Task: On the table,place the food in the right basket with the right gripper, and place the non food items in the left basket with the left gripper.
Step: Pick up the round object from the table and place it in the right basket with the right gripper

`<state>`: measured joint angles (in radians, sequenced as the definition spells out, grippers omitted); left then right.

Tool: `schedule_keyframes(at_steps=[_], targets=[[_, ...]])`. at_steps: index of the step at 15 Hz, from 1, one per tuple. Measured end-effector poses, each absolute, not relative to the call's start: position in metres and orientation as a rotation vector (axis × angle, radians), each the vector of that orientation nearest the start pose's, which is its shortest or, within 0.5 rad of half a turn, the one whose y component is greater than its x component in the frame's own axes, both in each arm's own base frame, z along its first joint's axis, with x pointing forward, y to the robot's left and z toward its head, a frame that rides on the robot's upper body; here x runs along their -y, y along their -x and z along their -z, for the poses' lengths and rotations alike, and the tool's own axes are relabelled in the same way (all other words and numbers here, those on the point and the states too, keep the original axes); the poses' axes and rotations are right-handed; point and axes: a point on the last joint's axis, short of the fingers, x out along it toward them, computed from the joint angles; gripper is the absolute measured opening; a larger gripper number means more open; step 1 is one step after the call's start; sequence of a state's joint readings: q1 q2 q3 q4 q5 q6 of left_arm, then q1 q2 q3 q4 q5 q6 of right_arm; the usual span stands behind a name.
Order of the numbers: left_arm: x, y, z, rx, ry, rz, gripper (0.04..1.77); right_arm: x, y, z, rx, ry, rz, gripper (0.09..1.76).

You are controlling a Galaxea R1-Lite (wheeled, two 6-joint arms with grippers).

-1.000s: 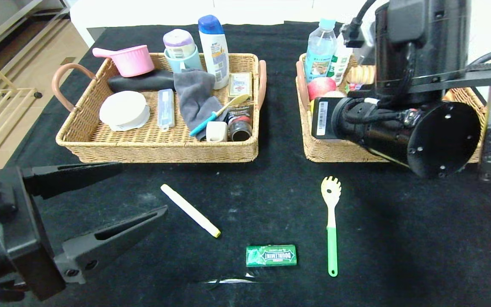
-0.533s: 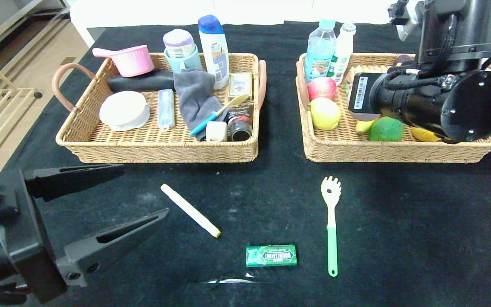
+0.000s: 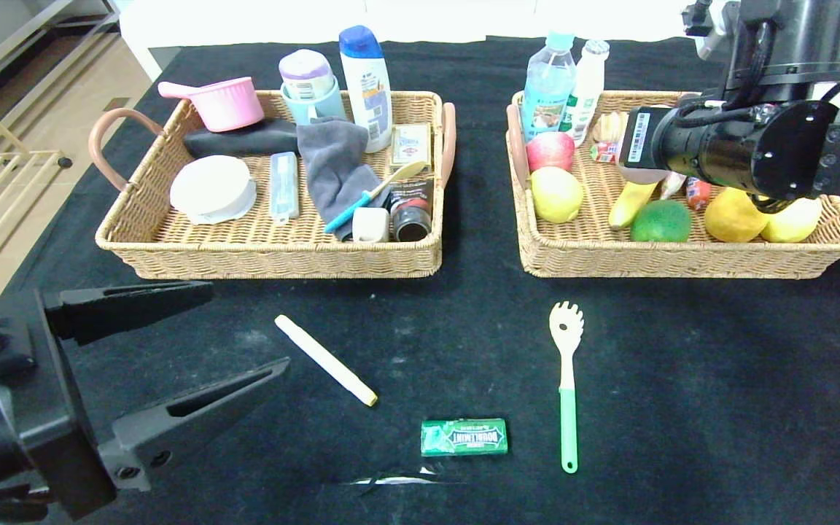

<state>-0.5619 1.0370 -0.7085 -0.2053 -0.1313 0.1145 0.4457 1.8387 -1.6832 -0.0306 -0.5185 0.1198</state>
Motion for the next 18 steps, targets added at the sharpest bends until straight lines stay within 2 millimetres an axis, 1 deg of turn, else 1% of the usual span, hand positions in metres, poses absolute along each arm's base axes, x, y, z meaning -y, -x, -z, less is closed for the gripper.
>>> schedule_keyframes(at_steps=[3,6,7,9,11,12,15,18], targets=[[0.076,-0.116,-0.261,-0.083,-0.136,0.699,1.72,-0.14,-0.353,-0.318,-0.109,-0.054,0.114,0.16],[0.076,-0.116,-0.261,-0.083,-0.136,0.699,1.72,-0.138,-0.364,-0.311,-0.121,-0.052,0.112,0.16],[0.076,-0.116,-0.261,-0.083,-0.136,0.699,1.72,-0.138,-0.365,-0.31,-0.123,-0.051,0.112,0.23],[0.076,-0.116,-0.261,-0.083,-0.136,0.7,1.72,-0.138,-0.366,-0.309,-0.126,-0.05,0.113,0.56],[0.077,-0.116,-0.26,-0.085,-0.137,0.7,1.72,-0.138,-0.366,-0.31,-0.124,-0.051,0.11,0.83],[0.077,-0.116,-0.26,-0.085,-0.137,0.7,1.72,-0.139,-0.365,-0.311,-0.124,-0.051,0.109,0.93],[0.077,-0.117,-0.26,-0.088,-0.137,0.7,1.72,-0.141,-0.358,-0.316,-0.118,-0.045,0.094,1.18],[0.077,-0.117,-0.26,-0.089,-0.137,0.7,1.72,-0.145,-0.346,-0.322,-0.12,-0.039,0.073,1.35]])
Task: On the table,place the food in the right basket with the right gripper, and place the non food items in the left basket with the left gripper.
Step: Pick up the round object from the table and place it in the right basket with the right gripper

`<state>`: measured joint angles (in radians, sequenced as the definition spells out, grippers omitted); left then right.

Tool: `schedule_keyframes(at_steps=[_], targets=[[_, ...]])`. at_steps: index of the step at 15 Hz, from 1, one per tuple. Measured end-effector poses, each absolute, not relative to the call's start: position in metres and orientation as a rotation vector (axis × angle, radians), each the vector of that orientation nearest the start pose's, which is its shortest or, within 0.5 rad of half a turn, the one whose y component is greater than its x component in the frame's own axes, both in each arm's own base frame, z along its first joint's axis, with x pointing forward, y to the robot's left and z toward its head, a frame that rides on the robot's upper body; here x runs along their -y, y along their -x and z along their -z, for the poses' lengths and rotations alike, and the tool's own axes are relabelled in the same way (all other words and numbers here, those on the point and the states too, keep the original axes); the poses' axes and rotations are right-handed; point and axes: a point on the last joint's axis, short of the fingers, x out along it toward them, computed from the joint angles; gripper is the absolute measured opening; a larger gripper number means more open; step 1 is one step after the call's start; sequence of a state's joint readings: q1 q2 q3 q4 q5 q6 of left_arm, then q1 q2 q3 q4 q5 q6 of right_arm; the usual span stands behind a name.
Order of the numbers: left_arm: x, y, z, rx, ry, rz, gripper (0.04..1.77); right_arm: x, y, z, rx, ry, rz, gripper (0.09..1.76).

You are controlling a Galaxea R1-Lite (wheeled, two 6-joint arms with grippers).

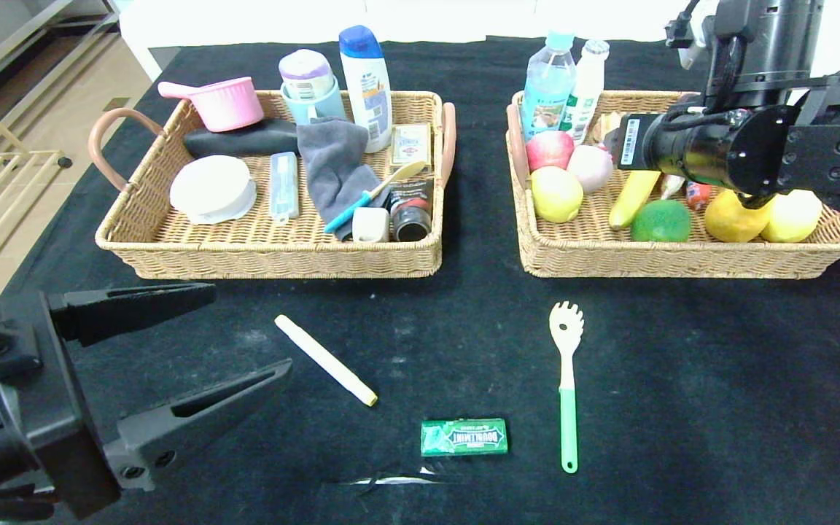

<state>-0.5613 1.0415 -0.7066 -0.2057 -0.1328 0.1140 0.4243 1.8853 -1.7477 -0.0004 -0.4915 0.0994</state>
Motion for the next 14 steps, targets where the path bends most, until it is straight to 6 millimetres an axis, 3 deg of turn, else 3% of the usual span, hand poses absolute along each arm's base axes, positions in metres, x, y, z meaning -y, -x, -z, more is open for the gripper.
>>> schedule_keyframes(at_steps=[5,14], targets=[[0.077,-0.117,-0.259,-0.094,-0.138,0.7,1.72,-0.149,-0.308,-0.331,-0.187,0.004,0.021,1.51],[0.079,-0.119,-0.256,-0.107,-0.142,0.7,1.72,-0.168,-0.208,-0.332,-0.438,0.1,-0.171,1.65]])
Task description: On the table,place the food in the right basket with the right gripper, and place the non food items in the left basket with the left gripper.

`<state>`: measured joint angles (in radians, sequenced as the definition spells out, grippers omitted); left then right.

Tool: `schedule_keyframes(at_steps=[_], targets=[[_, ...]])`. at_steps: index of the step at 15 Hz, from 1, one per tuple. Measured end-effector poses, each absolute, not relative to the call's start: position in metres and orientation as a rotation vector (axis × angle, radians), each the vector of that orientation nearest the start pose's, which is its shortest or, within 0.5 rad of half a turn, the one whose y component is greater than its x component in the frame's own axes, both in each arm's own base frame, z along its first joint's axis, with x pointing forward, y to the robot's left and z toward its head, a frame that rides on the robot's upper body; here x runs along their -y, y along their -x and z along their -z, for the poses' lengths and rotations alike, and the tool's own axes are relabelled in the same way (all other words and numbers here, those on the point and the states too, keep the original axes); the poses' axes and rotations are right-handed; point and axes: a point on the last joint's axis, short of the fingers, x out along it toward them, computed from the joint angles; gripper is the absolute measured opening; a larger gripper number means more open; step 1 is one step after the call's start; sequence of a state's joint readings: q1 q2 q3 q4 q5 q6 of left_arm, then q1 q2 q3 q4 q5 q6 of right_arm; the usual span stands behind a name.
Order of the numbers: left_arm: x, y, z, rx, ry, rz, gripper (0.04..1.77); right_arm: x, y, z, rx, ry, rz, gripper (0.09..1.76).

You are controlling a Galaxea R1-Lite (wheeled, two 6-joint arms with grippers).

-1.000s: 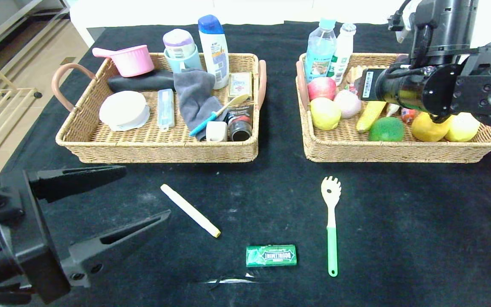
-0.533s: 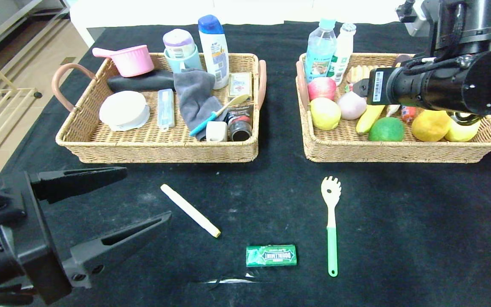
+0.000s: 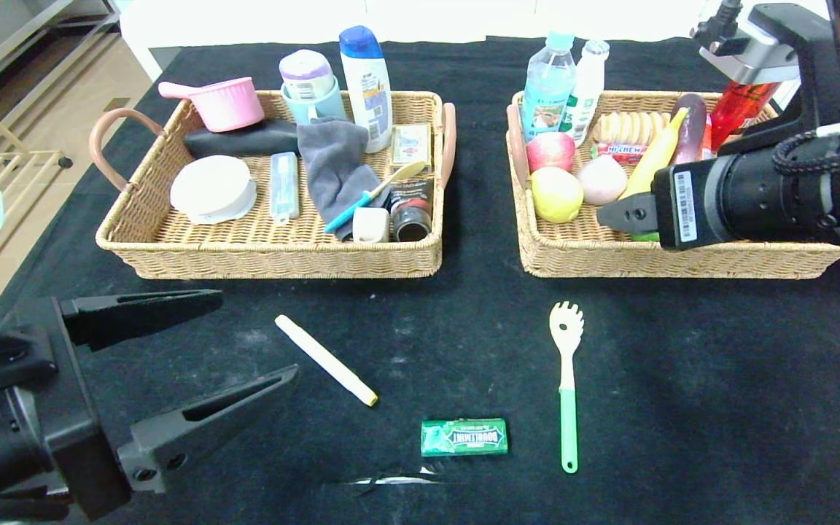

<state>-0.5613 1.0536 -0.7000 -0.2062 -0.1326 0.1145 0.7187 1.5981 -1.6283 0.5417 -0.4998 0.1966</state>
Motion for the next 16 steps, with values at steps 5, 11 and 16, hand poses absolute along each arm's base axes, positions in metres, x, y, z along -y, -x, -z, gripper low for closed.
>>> schedule_keyframes(at_steps=[5,11,16], targets=[[0.08,-0.121,-0.254,-0.115,-0.143,0.701,1.72,-0.175,-0.187,-0.311,-0.65,0.042,-0.191,1.68],[0.08,-0.122,-0.253,-0.119,-0.144,0.701,1.72,-0.191,-0.19,-0.282,-0.786,0.045,-0.228,1.69],[0.08,-0.122,-0.253,-0.118,-0.145,0.702,1.72,-0.204,-0.198,-0.26,-0.872,0.05,-0.235,1.7]])
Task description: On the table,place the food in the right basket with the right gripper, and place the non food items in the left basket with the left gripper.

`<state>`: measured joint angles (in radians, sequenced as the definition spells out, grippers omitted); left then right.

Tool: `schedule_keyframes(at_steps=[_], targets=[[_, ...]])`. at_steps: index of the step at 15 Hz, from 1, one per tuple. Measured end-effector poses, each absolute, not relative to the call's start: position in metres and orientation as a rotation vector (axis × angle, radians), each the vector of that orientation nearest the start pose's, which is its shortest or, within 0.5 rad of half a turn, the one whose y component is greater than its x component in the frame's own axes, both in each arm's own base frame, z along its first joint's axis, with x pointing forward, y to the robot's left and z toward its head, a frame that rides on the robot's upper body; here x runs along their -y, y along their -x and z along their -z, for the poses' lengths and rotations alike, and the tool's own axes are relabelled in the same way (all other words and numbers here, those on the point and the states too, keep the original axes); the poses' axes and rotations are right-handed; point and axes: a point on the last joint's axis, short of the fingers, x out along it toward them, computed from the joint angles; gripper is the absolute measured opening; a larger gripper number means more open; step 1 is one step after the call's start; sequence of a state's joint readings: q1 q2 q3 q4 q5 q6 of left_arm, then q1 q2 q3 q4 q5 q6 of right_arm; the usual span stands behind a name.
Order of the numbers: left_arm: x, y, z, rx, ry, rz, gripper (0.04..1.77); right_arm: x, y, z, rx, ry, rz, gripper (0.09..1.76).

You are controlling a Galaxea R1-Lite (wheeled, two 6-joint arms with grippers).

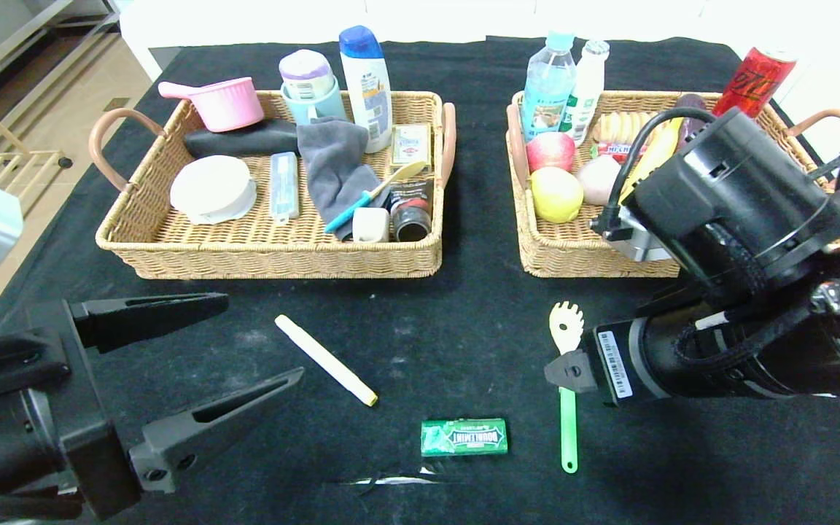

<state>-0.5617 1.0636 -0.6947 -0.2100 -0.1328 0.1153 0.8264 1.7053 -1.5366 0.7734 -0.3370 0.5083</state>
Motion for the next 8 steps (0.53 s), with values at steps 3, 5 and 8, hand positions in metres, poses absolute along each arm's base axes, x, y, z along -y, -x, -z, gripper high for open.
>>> schedule_keyframes(at_steps=[3,5,8], targets=[[0.08,-0.122,-0.253,-0.119,-0.145,0.702,1.72,-0.211,-0.201,-0.25,-0.901,0.071,-0.231,1.7],[0.08,-0.121,-0.253,-0.122,-0.146,0.703,1.72,-0.215,-0.203,-0.241,-0.927,0.086,-0.219,1.7],[0.08,-0.121,-0.253,-0.122,-0.146,0.703,1.72,-0.221,-0.207,-0.229,-0.962,0.068,-0.184,1.7]])
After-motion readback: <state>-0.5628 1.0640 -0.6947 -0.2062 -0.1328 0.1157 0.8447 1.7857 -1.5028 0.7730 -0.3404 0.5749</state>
